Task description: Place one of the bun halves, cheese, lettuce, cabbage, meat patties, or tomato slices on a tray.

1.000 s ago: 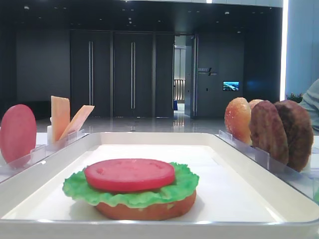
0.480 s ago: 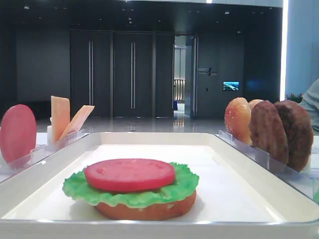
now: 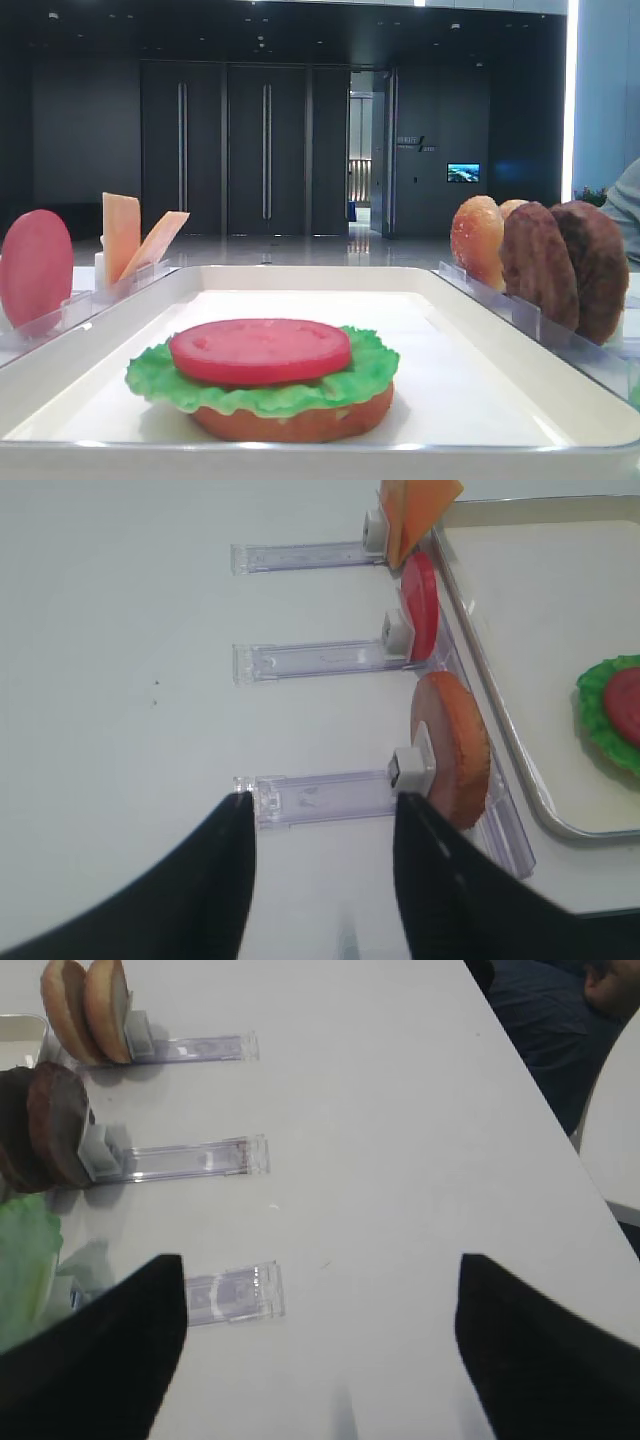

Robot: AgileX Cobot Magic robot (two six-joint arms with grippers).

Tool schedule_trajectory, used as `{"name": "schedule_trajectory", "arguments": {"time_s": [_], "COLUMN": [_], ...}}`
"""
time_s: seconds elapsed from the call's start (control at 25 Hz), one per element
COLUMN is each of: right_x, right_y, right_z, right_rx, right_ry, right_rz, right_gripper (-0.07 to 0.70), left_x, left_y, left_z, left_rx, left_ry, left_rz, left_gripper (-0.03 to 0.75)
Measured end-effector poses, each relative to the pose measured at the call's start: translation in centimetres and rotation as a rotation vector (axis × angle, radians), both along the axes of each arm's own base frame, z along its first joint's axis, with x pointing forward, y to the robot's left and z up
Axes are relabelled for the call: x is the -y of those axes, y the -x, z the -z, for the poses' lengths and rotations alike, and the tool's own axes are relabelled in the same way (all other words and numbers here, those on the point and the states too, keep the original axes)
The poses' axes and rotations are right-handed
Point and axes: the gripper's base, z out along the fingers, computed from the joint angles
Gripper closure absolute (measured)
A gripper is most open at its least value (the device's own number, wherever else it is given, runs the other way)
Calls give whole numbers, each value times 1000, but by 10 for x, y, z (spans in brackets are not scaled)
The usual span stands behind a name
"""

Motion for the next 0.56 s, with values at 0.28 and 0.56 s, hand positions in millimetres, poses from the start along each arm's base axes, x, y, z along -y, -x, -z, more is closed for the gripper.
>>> {"name": "schedule_trajectory", "arguments": {"time_s": [0.28, 0.56], "right_x": [0, 0], "right_y": [0, 0], "right_z": [0, 0], "right_rx": [0, 0], "right_ry": [0, 0], "right_rz": [0, 0], "right_gripper": [94, 94], "left_x": [0, 0], "left_y": [0, 0], "left_z": [0, 0], "left_rx": [0, 0], "left_ry": [0, 0], "left_rz": [0, 0], "left_gripper": [370, 370]}}
